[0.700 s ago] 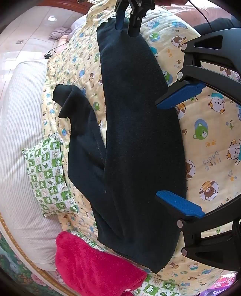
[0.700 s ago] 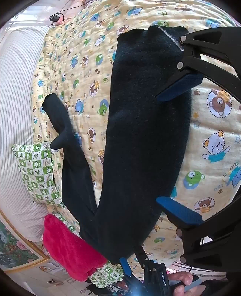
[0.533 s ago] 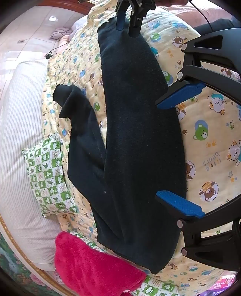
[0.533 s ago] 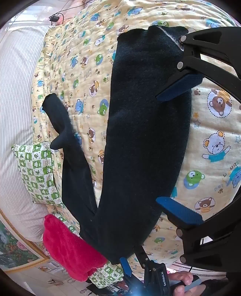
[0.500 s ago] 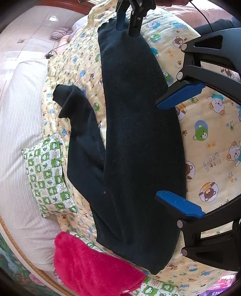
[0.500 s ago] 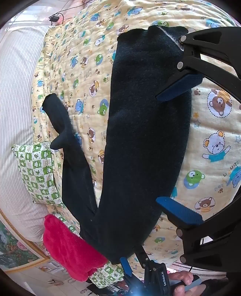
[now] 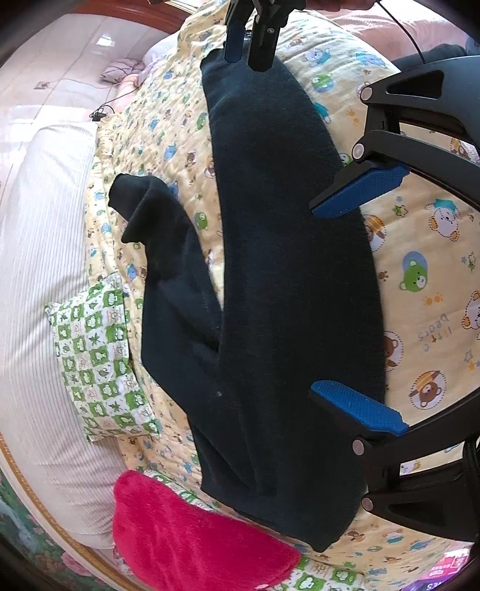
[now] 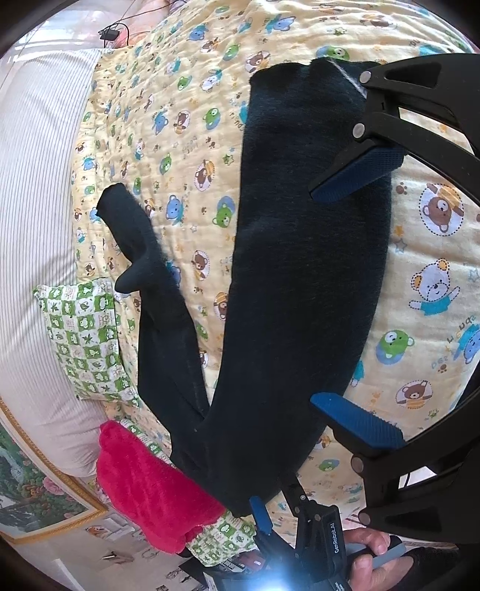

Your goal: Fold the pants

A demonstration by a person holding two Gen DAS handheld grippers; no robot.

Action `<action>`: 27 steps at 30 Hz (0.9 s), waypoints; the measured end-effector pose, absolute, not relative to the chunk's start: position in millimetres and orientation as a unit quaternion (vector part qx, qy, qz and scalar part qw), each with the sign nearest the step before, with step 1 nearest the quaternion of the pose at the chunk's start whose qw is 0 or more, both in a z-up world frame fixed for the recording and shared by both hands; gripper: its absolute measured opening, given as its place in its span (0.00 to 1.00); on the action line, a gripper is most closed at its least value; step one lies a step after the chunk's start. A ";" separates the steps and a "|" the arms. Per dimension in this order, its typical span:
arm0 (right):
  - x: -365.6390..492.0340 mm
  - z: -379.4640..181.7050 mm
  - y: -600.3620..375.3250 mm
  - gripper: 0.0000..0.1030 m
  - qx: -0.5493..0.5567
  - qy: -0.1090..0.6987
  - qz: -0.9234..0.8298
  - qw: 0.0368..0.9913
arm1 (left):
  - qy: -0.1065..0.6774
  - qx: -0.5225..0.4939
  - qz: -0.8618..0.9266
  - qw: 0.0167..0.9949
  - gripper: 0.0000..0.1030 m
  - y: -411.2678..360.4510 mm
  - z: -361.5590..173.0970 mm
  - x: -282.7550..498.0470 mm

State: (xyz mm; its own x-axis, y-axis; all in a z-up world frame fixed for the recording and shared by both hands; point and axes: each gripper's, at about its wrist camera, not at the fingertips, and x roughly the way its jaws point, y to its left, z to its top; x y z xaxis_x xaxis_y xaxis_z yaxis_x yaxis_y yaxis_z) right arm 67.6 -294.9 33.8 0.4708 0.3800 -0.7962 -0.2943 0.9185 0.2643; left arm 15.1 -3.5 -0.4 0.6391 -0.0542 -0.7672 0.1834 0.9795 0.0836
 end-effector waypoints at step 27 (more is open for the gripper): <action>161.7 34.2 -310.0 1.00 0.078 0.501 0.204 0.838 | 0.422 0.102 -0.093 0.896 0.89 -3.1 10.8 103.6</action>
State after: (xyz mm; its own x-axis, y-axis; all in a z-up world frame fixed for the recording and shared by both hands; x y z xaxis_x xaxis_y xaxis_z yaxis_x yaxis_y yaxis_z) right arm 161.7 -310.0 34.2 0.4154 0.4205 -0.8066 -0.2639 0.9043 0.3356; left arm 103.6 -3.1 10.8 0.6265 -0.0801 -0.7753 0.2522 0.9620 0.1045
